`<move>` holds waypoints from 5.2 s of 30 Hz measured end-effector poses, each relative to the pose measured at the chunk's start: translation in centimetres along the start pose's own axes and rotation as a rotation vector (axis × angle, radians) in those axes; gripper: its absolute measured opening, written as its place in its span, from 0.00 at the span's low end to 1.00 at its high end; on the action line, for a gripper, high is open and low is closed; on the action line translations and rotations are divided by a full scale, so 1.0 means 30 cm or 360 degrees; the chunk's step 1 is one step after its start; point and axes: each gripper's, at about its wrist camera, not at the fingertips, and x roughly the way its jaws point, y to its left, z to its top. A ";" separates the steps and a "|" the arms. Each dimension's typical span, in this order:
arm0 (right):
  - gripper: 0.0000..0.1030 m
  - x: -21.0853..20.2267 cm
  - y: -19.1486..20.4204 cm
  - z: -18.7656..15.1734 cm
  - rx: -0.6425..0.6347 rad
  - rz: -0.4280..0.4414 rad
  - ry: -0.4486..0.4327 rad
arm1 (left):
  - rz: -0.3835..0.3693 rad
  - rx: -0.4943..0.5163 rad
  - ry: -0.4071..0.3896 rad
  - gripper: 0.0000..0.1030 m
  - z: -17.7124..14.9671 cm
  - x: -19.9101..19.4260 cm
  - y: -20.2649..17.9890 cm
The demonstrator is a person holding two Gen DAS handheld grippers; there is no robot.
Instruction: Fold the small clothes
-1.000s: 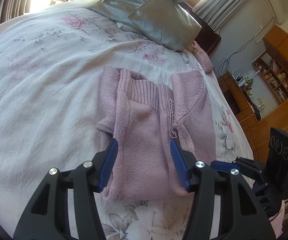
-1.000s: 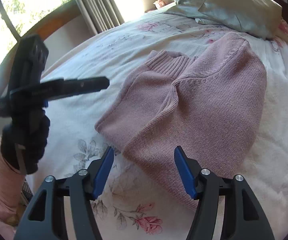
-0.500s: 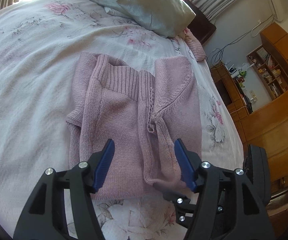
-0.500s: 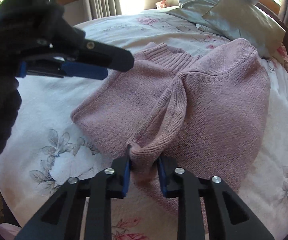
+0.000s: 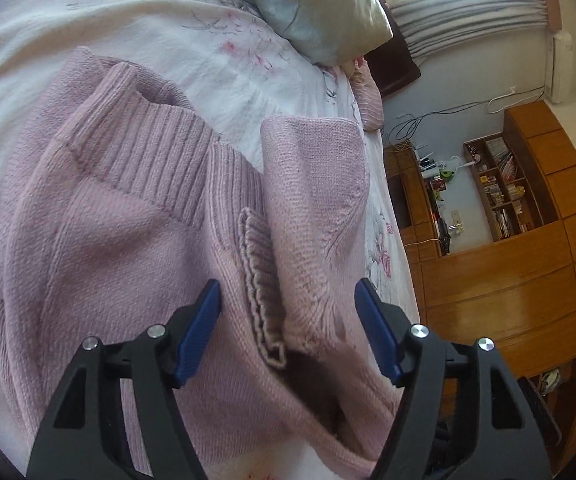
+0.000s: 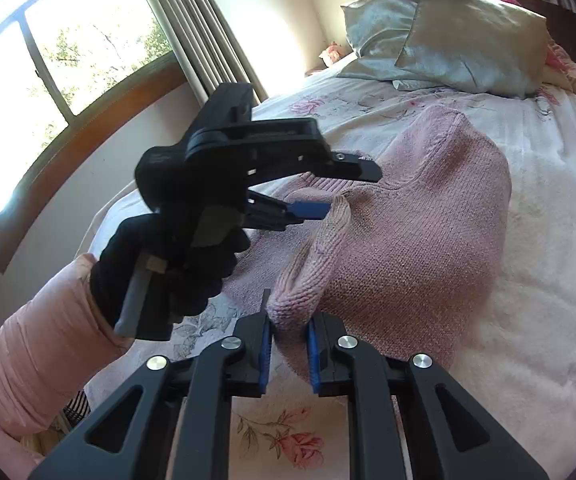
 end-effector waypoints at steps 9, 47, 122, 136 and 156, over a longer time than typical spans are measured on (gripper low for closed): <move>0.14 -0.001 -0.018 -0.033 0.0009 0.0076 -0.0024 | 0.0042 -0.0040 -0.0002 0.43 0.074 0.095 -0.013; 0.42 0.474 0.193 -0.032 -0.0026 0.0142 0.0207 | 0.0061 0.0090 -0.0254 0.29 0.168 -0.240 0.293; 0.54 0.024 -0.206 -0.274 0.0650 0.0046 -0.0112 | 0.0568 0.0418 -0.0169 0.05 -0.349 -0.410 0.232; 0.51 0.149 -0.212 -0.300 0.0589 -0.0108 0.0074 | 0.0490 0.0302 -0.0202 0.21 -0.346 -0.400 0.270; 0.53 0.065 -0.254 -0.206 0.0483 -0.0021 -0.0073 | 0.0532 0.0125 -0.0102 0.86 -0.063 -0.300 0.272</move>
